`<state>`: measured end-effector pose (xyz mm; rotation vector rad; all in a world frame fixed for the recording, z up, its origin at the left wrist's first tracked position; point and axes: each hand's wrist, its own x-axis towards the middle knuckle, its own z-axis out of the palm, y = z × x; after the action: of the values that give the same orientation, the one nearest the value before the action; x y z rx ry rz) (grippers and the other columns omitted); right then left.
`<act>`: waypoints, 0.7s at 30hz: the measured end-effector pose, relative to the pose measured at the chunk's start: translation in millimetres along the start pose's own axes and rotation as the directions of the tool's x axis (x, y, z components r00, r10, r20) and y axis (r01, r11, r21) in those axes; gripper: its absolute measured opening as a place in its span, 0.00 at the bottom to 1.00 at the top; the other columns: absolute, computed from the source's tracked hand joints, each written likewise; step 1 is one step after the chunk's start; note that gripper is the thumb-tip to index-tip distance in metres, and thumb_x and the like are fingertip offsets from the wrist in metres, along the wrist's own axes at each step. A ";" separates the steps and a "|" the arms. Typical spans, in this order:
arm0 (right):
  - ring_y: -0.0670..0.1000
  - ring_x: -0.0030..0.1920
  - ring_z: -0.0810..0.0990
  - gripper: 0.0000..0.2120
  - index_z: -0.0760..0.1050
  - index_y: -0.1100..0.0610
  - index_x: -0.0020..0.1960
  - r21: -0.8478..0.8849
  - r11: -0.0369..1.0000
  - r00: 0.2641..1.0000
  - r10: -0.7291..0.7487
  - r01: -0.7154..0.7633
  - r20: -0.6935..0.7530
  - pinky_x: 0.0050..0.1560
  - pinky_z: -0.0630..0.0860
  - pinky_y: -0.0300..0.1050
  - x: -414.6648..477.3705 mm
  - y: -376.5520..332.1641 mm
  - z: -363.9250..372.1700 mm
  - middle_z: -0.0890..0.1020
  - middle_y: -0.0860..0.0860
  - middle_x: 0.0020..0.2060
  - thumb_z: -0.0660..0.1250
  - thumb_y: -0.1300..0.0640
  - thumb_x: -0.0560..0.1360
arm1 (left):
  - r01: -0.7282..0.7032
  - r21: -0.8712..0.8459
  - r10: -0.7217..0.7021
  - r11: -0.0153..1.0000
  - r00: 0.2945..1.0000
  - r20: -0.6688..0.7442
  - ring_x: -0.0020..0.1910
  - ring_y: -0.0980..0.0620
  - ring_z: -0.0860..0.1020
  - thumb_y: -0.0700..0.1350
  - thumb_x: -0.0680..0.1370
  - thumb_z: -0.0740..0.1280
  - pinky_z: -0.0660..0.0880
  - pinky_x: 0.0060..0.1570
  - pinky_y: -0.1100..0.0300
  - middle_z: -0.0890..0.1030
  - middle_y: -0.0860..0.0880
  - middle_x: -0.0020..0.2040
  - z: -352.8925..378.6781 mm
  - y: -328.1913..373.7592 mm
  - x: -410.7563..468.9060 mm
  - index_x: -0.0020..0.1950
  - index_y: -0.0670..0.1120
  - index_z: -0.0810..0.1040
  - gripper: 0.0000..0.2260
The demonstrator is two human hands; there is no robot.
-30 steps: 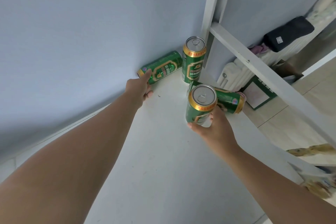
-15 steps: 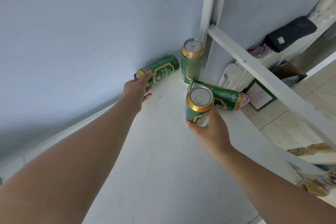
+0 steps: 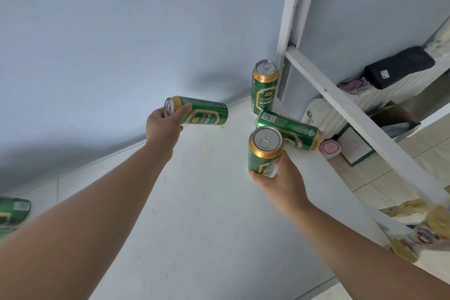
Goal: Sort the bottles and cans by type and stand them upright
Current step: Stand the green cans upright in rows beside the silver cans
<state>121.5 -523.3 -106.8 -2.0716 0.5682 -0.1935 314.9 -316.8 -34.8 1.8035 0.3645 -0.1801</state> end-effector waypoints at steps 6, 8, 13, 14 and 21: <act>0.40 0.44 0.79 0.22 0.73 0.50 0.54 -0.009 0.999 0.998 -0.034 0.035 0.060 0.39 0.68 0.27 -9.8 -12.0 -4.9 0.82 0.42 0.45 0.80 0.48 0.66 | -0.106 0.061 0.107 0.992 0.994 -0.017 0.51 0.43 0.85 0.60 0.64 0.78 0.82 0.56 0.46 0.86 0.44 0.50 -28.5 16.2 -37.5 0.51 0.47 0.83 0.22; 0.38 0.43 0.78 0.22 0.73 0.50 0.54 -0.018 0.998 0.996 -0.052 0.054 0.076 0.39 0.68 0.28 -13.3 -17.7 -5.5 0.81 0.42 0.44 0.80 0.48 0.66 | -0.160 0.094 0.162 0.983 0.987 -0.012 0.43 0.49 0.82 0.59 0.67 0.77 0.81 0.48 0.52 0.85 0.47 0.47 -37.4 21.7 -51.2 0.52 0.49 0.84 0.20; 0.42 0.46 0.80 0.23 0.74 0.50 0.55 0.018 0.994 0.987 -0.110 0.109 0.121 0.43 0.74 0.37 -21.7 -30.5 -4.8 0.82 0.42 0.45 0.80 0.47 0.66 | -0.254 0.138 0.261 0.957 0.964 -0.039 0.42 0.66 0.79 0.54 0.71 0.78 0.71 0.36 0.71 0.83 0.58 0.50 -55.0 32.6 -84.9 0.59 0.54 0.83 0.17; 0.43 0.46 0.80 0.23 0.74 0.50 0.56 0.027 0.993 0.984 -0.118 0.115 0.132 0.44 0.75 0.40 -23.8 -32.8 -4.4 0.82 0.42 0.46 0.79 0.46 0.66 | -0.271 0.153 0.281 0.950 0.959 -0.042 0.42 0.67 0.79 0.54 0.71 0.78 0.71 0.35 0.72 0.83 0.58 0.51 -58.9 34.1 -91.7 0.60 0.54 0.82 0.18; 0.43 0.47 0.81 0.24 0.75 0.50 0.57 0.043 0.988 0.973 -0.156 0.150 0.170 0.44 0.75 0.41 -42.3 -46.7 0.8 0.83 0.43 0.46 0.80 0.45 0.66 | -0.335 0.197 0.358 0.921 0.929 -0.092 0.45 0.64 0.82 0.53 0.69 0.79 0.78 0.43 0.64 0.84 0.58 0.52 -88.1 32.0 -132.1 0.61 0.55 0.81 0.22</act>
<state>99.4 -482.1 -64.6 -2.0788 0.2986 -0.1095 195.8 -259.1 58.7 2.0302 0.1127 0.1579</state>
